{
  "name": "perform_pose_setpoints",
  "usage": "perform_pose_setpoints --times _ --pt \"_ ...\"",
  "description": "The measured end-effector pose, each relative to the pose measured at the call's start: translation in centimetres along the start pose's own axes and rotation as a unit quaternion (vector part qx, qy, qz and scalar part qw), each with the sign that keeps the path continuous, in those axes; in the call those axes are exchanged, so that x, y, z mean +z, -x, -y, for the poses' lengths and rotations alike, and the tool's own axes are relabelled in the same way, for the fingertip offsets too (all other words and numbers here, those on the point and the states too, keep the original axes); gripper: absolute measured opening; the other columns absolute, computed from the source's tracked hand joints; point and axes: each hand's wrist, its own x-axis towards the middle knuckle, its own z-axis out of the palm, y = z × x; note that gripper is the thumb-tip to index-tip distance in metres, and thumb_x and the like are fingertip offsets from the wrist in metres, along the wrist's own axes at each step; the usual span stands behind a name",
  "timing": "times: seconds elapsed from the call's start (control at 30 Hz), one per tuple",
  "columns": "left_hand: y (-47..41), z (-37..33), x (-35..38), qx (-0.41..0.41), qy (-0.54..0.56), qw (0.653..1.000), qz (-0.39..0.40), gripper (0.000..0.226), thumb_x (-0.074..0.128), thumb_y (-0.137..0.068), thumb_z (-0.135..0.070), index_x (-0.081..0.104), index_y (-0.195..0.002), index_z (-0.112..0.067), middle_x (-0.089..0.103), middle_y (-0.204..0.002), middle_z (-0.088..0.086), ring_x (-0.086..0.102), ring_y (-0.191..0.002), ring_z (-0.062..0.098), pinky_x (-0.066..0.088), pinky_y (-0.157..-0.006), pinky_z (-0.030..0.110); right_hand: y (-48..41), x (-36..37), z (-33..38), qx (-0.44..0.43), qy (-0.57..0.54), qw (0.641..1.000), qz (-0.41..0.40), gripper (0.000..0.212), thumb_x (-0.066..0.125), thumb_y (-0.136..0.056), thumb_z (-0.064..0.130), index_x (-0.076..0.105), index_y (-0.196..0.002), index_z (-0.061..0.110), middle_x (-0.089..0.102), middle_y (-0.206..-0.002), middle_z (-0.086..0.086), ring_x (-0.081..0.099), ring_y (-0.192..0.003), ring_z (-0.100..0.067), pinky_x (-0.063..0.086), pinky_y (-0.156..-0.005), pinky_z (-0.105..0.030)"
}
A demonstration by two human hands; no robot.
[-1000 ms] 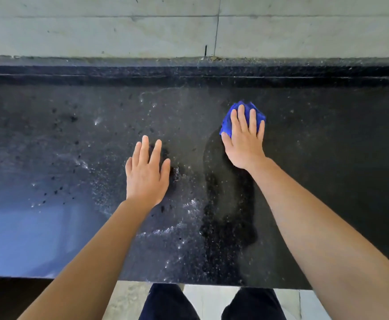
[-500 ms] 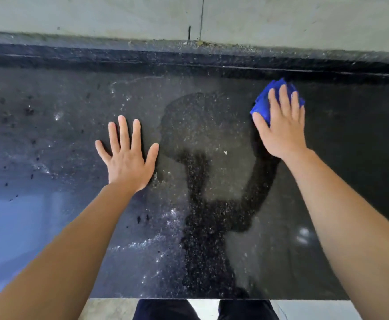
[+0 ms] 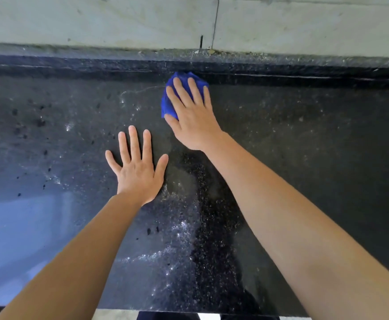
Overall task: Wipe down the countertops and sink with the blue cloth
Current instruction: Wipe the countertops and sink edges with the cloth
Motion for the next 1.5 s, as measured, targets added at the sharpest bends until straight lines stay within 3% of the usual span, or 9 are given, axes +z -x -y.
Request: perform_pose_setpoints --times 0.1,0.27,0.43,0.6,0.7,0.87,1.03,1.33,1.5 --pt "0.0 0.2 -0.1 0.007 0.009 1.0 0.008 0.072 0.007 -0.097 -0.064 -0.015 -0.155 -0.027 -0.028 -0.161 0.001 -0.026 -0.148 0.025 -0.007 -0.115 0.065 2.0 -0.9 -4.7 -0.038 -0.008 0.999 0.0 0.066 0.028 -0.103 0.054 0.02 -0.16 0.022 0.01 -0.168 -0.002 0.003 -0.155 -0.027 0.005 -0.125 -0.049" --pt "0.0 0.1 -0.1 0.011 0.007 1.0 0.005 0.072 0.004 -0.097 -0.064 -0.017 -0.154 -0.025 -0.028 -0.161 0.003 -0.026 -0.148 0.027 -0.007 -0.115 0.065 7.8 -1.3 -12.3 0.141 -0.006 0.99 -0.021 0.067 0.024 -0.102 0.057 0.018 -0.16 0.022 0.004 -0.168 0.0 0.0 -0.155 -0.027 0.003 -0.125 -0.048" --pt "-0.1 0.2 0.0 0.011 -0.003 1.0 0.001 0.072 0.001 -0.097 -0.064 -0.018 -0.154 -0.026 -0.027 -0.161 0.004 -0.026 -0.148 0.029 -0.006 -0.115 0.065 3.9 -1.1 -7.0 0.155 -0.009 0.988 -0.018 0.065 0.024 -0.105 0.051 0.011 -0.16 0.018 -0.001 -0.168 -0.004 -0.007 -0.154 -0.031 -0.004 -0.123 -0.053" --pt "0.0 0.1 -0.3 0.013 0.0 1.0 0.013 0.073 0.002 -0.096 -0.065 -0.019 -0.154 -0.026 -0.029 -0.161 0.003 -0.027 -0.147 0.028 -0.008 -0.116 0.065 1.4 -1.2 -1.6 0.046 0.022 0.998 0.02 0.065 0.023 -0.106 0.051 0.009 -0.161 0.02 -0.003 -0.168 -0.004 -0.008 -0.154 -0.031 -0.003 -0.124 -0.051" --pt "0.0 0.5 -1.3 0.031 0.019 0.998 0.044 0.075 0.011 -0.097 -0.065 -0.018 -0.155 -0.028 -0.031 -0.16 0.002 -0.028 -0.147 0.027 -0.009 -0.115 0.063 2.3 -1.7 -1.5 0.011 -0.029 0.998 0.057 0.065 0.021 -0.105 0.055 0.006 -0.16 0.025 -0.009 -0.168 0.001 -0.014 -0.154 -0.025 -0.006 -0.124 -0.047" --pt "0.7 4.4 -4.1 0.083 0.055 0.995 -0.006 0.074 0.032 -0.098 -0.061 0.014 -0.157 -0.021 -0.007 -0.166 0.001 -0.002 -0.152 0.024 0.012 -0.117 0.054 6.7 -1.0 -5.5 0.072 -0.042 0.996 0.041 0.063 0.022 -0.106 0.052 0.006 -0.161 0.026 -0.011 -0.168 0.004 -0.013 -0.154 -0.021 -0.003 -0.125 -0.044" --pt "2.2 10.2 -3.6 0.037 0.022 0.998 -0.041 0.09 0.024 -0.089 -0.076 0.012 -0.157 -0.019 0.0 -0.166 0.005 0.002 -0.152 0.027 0.013 -0.119 0.053 4.2 -0.9 -2.4 0.121 -0.015 0.992 0.003 0.066 0.019 -0.104 0.053 0.009 -0.161 0.021 -0.005 -0.168 -0.003 -0.01 -0.154 -0.028 -0.002 -0.125 -0.05" --pt "2.1 11.2 -1.7 0.039 -0.004 0.999 -0.014 0.106 0.016 -0.079 -0.089 -0.006 -0.157 -0.022 -0.016 -0.165 0.0 -0.015 -0.151 0.022 0.001 -0.121 0.054 -7.6 0.4 13.1 -0.103 0.034 0.994 0.03 0.071 0.023 -0.102 0.06 0.01 -0.16 0.021 -0.002 -0.168 -0.005 -0.008 -0.154 -0.029 -0.004 -0.124 -0.05" --pt "2.1 11.3 -1.7 0.031 0.021 0.999 -0.019 0.106 0.02 -0.078 -0.09 -0.003 -0.158 -0.024 -0.014 -0.165 -0.002 -0.015 -0.151 0.02 0.0 -0.121 0.053 -6.3 0.0 11.0 -0.149 0.033 0.988 0.039 0.067 0.026 -0.103 0.057 0.012 -0.16 0.025 0.0 -0.169 0.0 -0.006 -0.155 -0.023 -0.001 -0.126 -0.045"
